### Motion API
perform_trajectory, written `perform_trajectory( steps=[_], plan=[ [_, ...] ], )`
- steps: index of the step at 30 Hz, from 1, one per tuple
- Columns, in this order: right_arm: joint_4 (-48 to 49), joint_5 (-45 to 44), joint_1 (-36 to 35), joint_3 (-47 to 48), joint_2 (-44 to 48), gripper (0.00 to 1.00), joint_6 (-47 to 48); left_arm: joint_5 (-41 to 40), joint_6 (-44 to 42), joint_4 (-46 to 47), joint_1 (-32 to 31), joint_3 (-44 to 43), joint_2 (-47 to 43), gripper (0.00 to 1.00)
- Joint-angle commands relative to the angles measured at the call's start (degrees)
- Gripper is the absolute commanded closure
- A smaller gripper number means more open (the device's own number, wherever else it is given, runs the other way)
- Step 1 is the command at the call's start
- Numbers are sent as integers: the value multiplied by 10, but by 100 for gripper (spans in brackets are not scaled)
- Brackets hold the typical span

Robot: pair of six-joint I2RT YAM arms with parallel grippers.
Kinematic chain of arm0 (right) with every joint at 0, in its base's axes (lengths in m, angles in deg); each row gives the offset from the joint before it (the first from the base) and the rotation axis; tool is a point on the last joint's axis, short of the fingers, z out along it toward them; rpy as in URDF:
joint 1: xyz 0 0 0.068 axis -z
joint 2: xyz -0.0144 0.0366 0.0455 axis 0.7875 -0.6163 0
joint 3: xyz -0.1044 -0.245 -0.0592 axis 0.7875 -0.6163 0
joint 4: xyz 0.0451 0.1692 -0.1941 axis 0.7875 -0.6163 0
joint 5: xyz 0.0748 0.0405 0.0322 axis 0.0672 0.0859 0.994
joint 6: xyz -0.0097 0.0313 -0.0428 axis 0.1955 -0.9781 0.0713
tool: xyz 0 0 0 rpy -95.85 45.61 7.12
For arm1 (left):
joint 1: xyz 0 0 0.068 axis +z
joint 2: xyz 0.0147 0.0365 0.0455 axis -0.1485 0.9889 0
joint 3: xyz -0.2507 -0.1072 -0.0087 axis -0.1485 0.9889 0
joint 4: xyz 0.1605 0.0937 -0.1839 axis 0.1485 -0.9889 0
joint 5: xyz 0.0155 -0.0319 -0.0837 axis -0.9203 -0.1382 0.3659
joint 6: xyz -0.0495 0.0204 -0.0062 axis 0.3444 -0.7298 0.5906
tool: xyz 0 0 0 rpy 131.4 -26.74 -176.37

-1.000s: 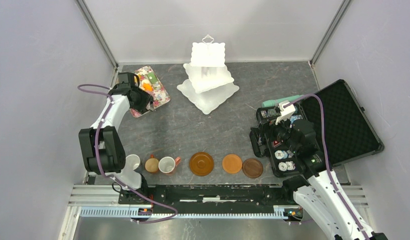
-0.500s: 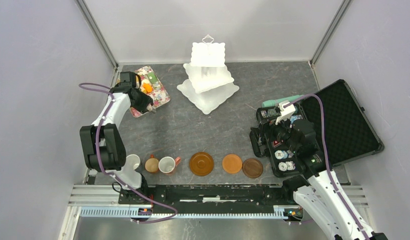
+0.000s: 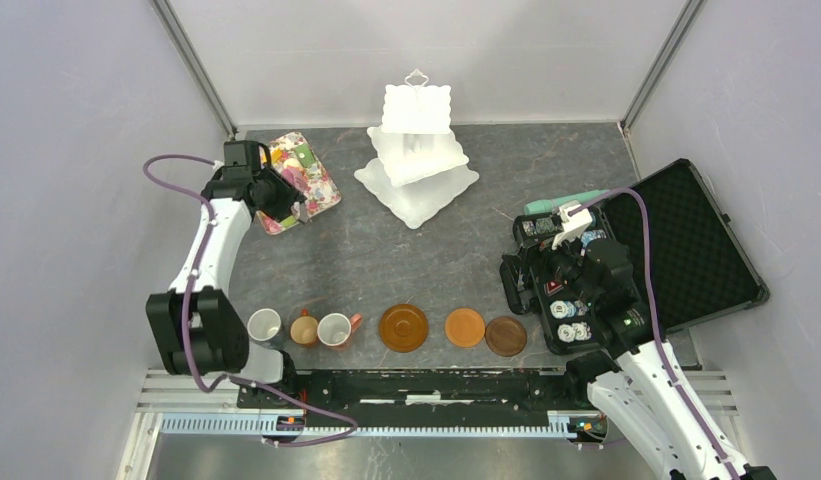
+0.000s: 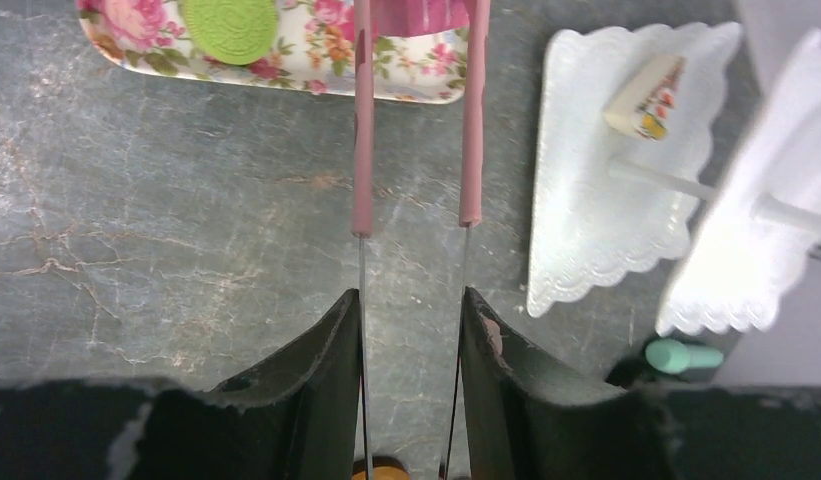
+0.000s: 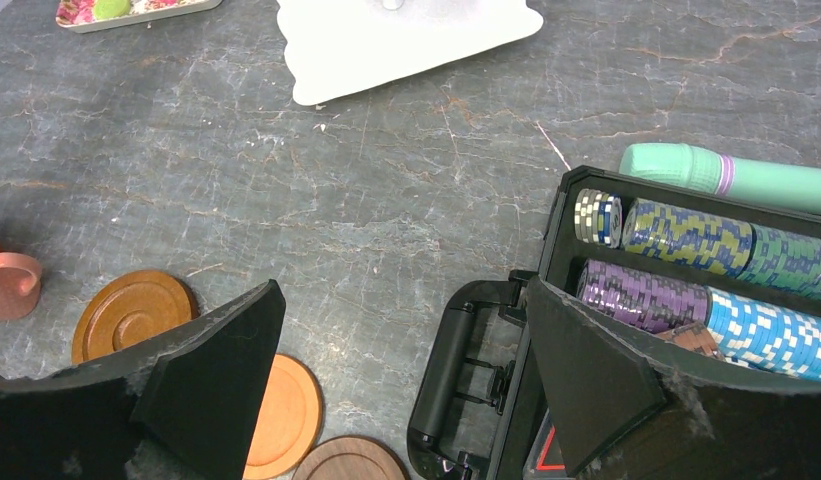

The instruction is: Serve the afternoon tea

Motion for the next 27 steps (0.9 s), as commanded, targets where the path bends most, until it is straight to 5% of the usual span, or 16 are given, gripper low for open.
perform_trajectory(
  steps=[1,9,17,27],
  plan=[
    [17,-3,1,7,1,2,0,60,-62,23,-9,10,-53,67],
    [8,-18,1,16,9,2,2,69,-37,106,-153,101,-111,68],
    [-16,-31,1,24,12,2,13,-80,-8,237,-338,208,-174,67],
    [-39,-99,1,45,51,2,46,-164,-39,325,-477,170,-49,68]
  ],
)
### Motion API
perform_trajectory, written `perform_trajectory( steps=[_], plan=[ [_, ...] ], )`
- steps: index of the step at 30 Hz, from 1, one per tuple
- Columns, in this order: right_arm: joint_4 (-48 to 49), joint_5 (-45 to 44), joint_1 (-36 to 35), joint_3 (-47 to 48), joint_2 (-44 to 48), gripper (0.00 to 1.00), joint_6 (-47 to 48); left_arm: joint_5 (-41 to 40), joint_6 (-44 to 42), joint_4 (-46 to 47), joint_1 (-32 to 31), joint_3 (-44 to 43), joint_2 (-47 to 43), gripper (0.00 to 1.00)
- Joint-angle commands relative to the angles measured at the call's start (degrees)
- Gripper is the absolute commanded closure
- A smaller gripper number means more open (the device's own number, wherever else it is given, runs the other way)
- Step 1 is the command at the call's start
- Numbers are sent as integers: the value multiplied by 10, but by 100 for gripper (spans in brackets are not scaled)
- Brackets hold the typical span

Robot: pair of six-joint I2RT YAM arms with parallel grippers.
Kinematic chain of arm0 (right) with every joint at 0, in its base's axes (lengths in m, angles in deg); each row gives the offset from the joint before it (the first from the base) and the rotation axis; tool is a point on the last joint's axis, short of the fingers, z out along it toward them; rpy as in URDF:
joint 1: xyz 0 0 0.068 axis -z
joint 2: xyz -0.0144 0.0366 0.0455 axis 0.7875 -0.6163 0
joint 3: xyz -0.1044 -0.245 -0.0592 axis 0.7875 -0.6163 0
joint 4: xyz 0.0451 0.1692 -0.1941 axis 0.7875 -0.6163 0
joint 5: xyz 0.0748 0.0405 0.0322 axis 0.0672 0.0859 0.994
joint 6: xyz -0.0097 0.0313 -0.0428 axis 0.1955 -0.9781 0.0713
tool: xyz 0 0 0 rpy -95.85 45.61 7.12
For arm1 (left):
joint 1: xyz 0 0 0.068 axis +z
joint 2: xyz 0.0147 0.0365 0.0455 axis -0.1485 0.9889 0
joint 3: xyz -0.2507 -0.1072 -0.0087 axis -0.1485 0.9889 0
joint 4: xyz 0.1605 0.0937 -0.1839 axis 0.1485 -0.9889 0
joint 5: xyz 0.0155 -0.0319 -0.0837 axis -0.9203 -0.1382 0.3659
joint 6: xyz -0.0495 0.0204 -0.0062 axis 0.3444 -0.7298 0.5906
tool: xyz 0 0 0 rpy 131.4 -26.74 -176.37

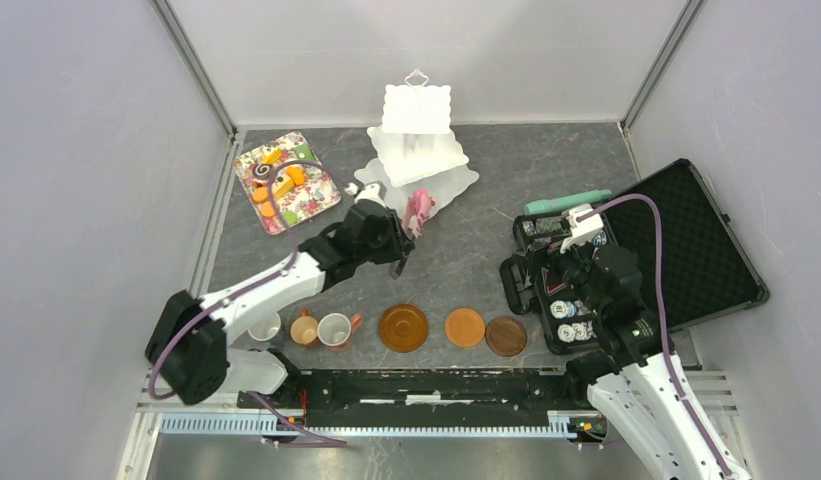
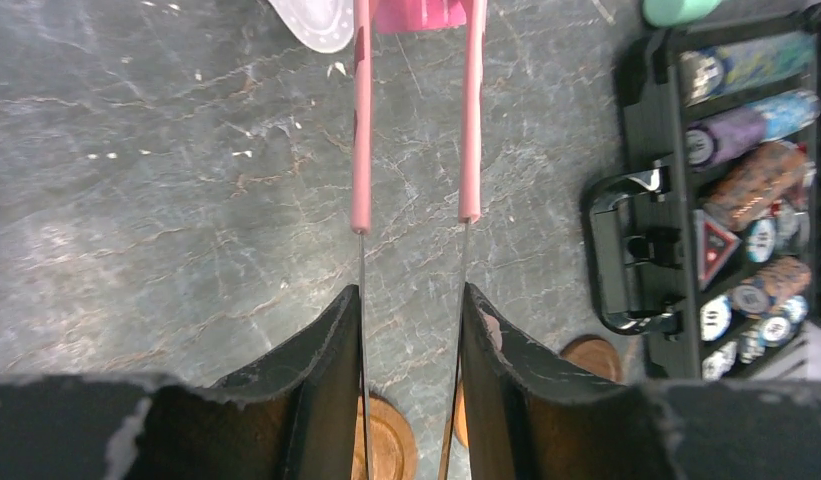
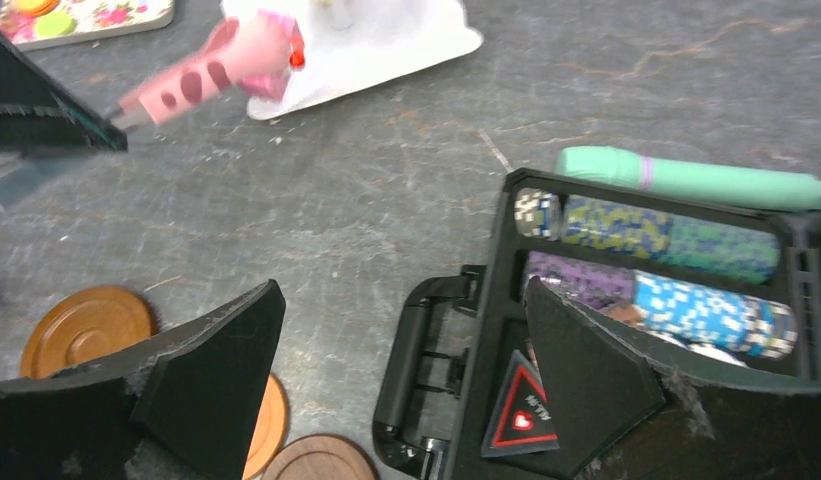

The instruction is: Serve the afternoon tea

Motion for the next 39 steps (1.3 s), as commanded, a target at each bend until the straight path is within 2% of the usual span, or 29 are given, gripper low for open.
perform_trajectory(
  steps=[1,6,10,22,28,39],
  plan=[
    [-16,-75,1,46,23,2,38,-64,-22,70,-49,-52,74,68],
    [-35,-124,1,58,52,2,60,-129,-50,89,-92,-97,140,70],
    [-44,-142,1,54,80,2,63,-159,-71,142,-108,-105,178,71],
    [-59,-152,1,55,99,2,50,-226,-113,150,-108,-231,311,72],
    [-62,-162,1,48,95,2,59,-264,-140,168,-105,-263,353,72],
    [-44,-157,1,32,81,2,57,-275,-148,171,-68,-285,403,71]
  ],
)
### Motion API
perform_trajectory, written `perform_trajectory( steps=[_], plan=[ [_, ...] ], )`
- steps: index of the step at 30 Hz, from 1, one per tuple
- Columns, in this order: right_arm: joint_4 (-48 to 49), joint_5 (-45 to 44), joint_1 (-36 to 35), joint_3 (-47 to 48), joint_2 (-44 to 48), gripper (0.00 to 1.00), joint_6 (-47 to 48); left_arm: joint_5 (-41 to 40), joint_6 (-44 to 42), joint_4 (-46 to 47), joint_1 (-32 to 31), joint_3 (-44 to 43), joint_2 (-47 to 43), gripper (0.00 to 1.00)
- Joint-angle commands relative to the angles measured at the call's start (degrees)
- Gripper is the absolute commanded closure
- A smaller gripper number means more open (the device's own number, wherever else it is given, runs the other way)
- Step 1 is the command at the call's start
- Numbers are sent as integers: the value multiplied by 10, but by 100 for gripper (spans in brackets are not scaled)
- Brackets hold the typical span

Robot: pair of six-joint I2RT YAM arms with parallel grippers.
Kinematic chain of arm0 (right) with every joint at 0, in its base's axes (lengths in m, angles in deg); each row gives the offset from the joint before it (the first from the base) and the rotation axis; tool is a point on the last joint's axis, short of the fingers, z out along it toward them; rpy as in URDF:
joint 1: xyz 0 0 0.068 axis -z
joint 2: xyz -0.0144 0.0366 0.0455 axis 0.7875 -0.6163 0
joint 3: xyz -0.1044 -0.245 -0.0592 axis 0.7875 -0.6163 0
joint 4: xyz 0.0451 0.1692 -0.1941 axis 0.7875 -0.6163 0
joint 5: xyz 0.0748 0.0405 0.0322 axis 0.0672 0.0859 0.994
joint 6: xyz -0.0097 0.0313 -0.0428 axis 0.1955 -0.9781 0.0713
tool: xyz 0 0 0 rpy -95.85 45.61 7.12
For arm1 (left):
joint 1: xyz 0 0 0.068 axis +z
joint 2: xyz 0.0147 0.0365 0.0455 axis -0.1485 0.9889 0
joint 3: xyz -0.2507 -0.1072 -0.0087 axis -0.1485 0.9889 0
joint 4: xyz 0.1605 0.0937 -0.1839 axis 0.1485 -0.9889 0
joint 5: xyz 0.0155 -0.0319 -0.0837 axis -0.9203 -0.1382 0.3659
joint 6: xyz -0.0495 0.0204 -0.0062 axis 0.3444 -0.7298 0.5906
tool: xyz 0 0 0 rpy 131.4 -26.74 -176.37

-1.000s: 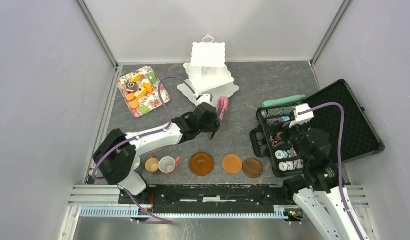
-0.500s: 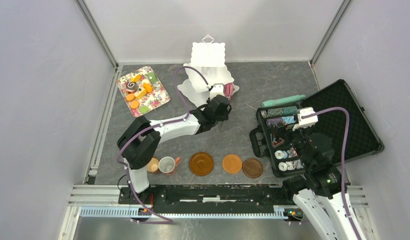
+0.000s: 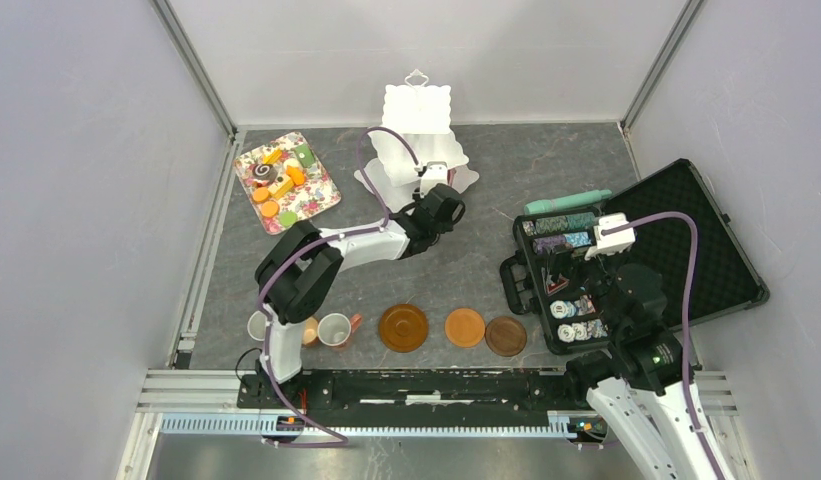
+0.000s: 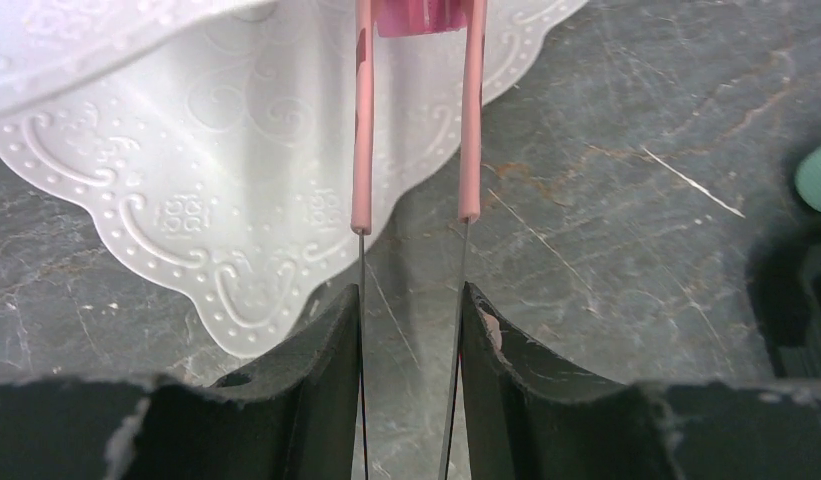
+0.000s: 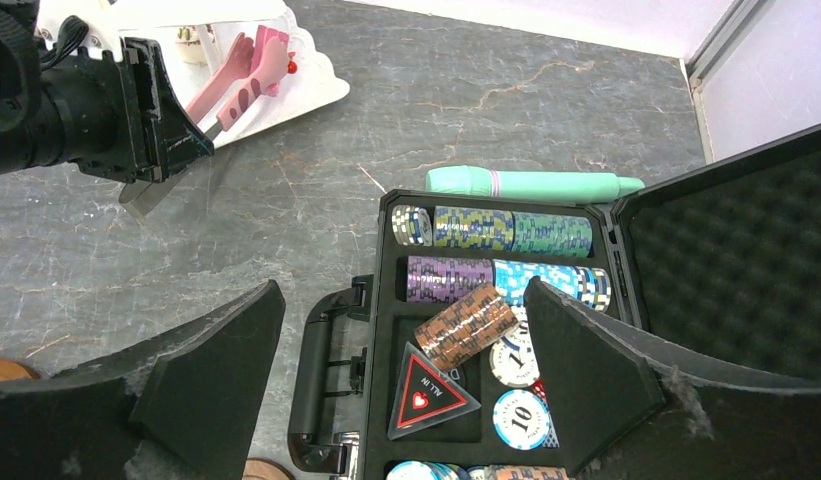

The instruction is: Serve the afternoon tea

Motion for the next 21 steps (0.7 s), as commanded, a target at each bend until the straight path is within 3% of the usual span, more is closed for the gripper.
perform_trajectory(
  steps=[1,21],
  plan=[
    [21,-3,1,-2,-13,2,4,-30,-30,39,18,-33,19,71],
    [43,23,1,-23,-36,2,0,-7,-37,46,36,-33,28,47]
  ],
)
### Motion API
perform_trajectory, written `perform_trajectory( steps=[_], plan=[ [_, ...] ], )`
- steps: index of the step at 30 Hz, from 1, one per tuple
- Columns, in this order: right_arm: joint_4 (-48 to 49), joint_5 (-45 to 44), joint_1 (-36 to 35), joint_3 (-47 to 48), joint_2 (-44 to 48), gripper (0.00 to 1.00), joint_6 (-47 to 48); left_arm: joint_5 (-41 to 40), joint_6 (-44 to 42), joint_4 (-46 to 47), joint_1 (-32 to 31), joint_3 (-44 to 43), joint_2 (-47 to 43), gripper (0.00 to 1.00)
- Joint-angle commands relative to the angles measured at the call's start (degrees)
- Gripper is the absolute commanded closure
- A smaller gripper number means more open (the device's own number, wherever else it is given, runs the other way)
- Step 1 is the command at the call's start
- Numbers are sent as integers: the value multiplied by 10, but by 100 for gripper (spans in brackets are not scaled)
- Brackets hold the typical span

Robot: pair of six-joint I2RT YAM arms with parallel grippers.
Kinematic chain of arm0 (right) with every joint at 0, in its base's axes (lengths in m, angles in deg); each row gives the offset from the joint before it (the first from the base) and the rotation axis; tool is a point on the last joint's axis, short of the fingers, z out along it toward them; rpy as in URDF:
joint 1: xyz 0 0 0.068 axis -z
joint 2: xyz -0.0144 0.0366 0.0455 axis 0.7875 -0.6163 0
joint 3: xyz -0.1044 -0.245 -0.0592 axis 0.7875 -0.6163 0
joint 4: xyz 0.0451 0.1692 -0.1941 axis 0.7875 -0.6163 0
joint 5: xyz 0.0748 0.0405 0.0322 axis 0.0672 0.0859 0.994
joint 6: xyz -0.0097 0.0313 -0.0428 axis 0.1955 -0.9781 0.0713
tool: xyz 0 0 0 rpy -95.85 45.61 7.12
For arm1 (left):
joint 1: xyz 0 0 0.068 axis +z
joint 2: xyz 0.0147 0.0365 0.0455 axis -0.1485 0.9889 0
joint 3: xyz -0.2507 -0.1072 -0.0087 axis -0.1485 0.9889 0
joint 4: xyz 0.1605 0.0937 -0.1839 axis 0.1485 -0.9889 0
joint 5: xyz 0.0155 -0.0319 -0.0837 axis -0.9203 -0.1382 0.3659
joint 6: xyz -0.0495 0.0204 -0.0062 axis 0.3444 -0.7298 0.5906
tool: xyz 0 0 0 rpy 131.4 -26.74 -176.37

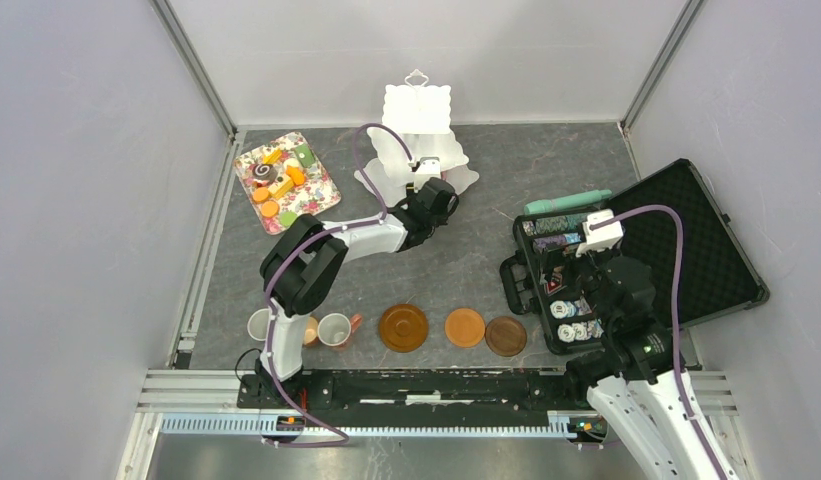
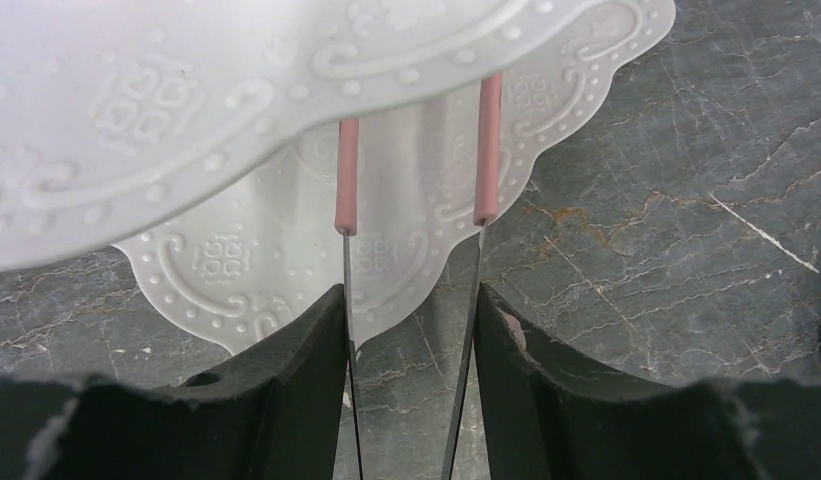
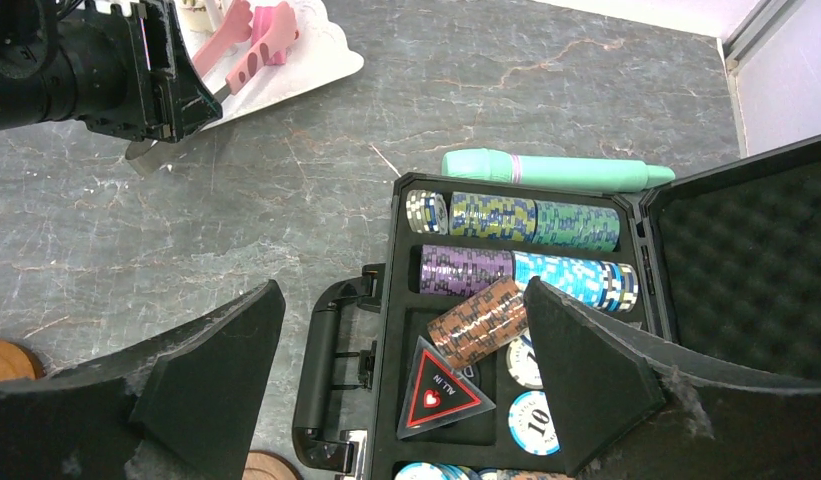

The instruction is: Serve the afternoon tea

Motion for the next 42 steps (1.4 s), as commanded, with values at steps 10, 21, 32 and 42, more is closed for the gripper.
perform_trajectory(
  steps=[10,21,32,42],
  plan=[
    [31,16,1,-11,-6,2,-1,26,4,29,1,33,-63,47],
    [33,20,1,-18,-8,2,-2,80,24,4,0,125,-162,48],
    [35,26,1,-22,-5,2,-4,155,2,-180,1,197,-310,50],
    [47,33,1,-34,-1,2,-5,157,-9,-437,81,186,-515,52]
  ],
)
